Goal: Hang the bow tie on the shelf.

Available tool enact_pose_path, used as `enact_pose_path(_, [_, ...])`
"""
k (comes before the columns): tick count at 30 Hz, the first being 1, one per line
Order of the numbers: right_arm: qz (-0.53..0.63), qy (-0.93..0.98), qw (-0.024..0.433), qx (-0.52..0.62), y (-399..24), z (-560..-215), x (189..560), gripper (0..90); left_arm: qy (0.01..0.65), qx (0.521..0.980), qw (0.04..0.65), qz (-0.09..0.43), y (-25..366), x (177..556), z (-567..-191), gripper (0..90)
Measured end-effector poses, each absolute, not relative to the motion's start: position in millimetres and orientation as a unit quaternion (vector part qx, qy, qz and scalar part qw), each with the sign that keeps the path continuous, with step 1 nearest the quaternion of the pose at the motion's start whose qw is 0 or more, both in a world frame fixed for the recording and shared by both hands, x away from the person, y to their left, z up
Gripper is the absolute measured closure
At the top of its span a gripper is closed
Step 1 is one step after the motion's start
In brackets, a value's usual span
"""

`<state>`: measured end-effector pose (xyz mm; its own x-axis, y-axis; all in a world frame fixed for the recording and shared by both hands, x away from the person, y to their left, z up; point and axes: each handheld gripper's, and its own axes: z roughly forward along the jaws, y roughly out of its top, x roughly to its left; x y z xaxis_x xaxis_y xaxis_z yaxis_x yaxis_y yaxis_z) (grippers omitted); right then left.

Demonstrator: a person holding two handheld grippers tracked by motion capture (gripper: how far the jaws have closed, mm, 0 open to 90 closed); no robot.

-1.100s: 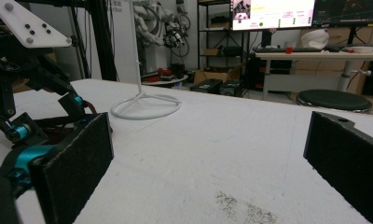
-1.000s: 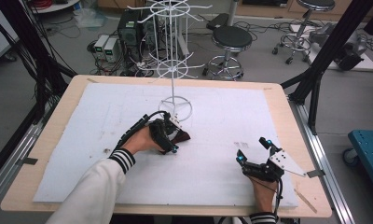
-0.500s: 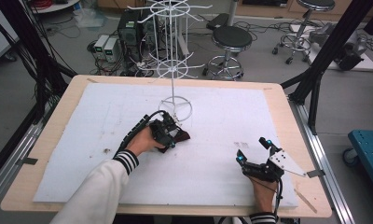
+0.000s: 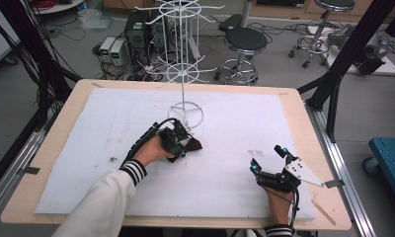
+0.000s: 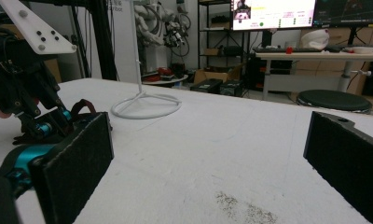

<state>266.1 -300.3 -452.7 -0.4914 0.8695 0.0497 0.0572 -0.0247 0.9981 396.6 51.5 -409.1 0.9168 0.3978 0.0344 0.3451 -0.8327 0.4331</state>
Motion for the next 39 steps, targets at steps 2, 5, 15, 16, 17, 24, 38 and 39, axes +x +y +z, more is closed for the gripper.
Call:
enact_pose_path(2, [0.608, 0.613, 0.336, 0.376, -301, -453, 267, 0.7, 0.191, 0.955, 0.218, 0.064, 52, 395, -407, 76.2])
enact_pose_path(5, [0.608, 0.613, 0.336, 0.376, -301, -453, 267, 0.7, 0.193, 0.95, 0.236, 0.069, 54, 393, -403, 76.2])
enact_pose_path(15, [0.608, 0.613, 0.336, 0.376, -301, -453, 267, 0.7, 0.202, 0.932, 0.288, 0.082, 73, 386, -383, 76.2])
enact_pose_path(16, [0.608, 0.613, 0.336, 0.376, -301, -453, 267, 0.7, 0.202, 0.931, 0.292, 0.082, 75, 385, -381, 76.2])
enact_pose_path(17, [0.608, 0.613, 0.336, 0.377, -301, -453, 266, 0.7, 0.201, 0.93, 0.296, 0.085, 77, 384, -379, 76.2])
enact_pose_path(24, [0.608, 0.613, 0.334, 0.378, -300, -453, 266, 0.7, 0.208, 0.91, 0.347, 0.095, 100, 374, -362, 76.2])
enact_pose_path(38, [0.606, 0.614, 0.337, 0.376, -300, -453, 266, 0.7, 0.229, 0.871, 0.419, 0.116, 139, 360, -336, 76.2])
enact_pose_path(39, [0.606, 0.614, 0.337, 0.376, -300, -453, 266, 0.7, 0.231, 0.867, 0.426, 0.118, 142, 359, -334, 76.2])
